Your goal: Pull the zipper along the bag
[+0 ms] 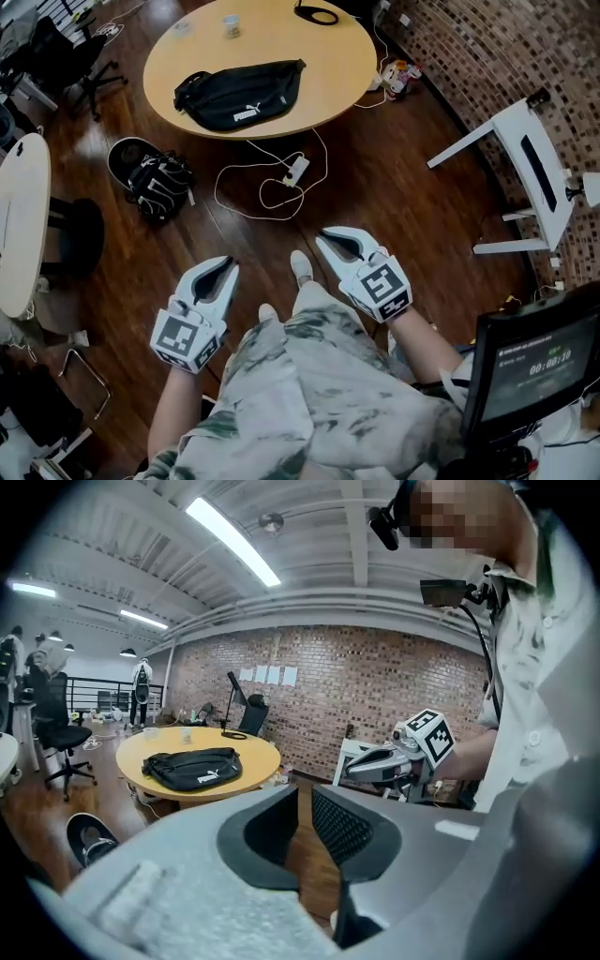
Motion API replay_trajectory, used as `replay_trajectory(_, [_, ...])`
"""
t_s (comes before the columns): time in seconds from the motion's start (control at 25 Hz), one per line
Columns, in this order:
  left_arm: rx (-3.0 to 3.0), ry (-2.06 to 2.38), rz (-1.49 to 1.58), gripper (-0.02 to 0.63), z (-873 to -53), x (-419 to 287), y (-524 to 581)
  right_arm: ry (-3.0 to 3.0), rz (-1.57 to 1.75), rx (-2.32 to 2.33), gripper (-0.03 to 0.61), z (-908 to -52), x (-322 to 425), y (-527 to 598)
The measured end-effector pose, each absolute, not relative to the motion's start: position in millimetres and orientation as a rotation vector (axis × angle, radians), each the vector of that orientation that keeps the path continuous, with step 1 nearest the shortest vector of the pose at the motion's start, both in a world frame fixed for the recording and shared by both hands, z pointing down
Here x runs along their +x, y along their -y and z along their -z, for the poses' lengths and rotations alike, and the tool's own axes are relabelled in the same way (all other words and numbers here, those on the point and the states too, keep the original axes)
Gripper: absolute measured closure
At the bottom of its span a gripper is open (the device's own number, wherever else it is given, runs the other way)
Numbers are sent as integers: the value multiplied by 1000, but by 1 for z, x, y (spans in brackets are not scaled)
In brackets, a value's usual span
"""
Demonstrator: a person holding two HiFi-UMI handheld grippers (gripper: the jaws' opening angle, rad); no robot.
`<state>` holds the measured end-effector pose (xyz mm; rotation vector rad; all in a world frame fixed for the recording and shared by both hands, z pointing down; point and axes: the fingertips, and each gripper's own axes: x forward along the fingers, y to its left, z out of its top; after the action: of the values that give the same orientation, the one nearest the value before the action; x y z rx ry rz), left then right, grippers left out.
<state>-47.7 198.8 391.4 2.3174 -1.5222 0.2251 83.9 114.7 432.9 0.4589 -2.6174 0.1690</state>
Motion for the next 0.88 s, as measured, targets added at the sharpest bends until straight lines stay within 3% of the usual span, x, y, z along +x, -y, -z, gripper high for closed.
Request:
replay_trajectory(0.4, [2398,1366,-250,566,-390,8,-285,2708,-192,382,534,-393,97,-250])
replay_trajectory(0.88, [2382,1405,-137,566,-364,140,-301,2733,-91,353,537,-367,229,-285])
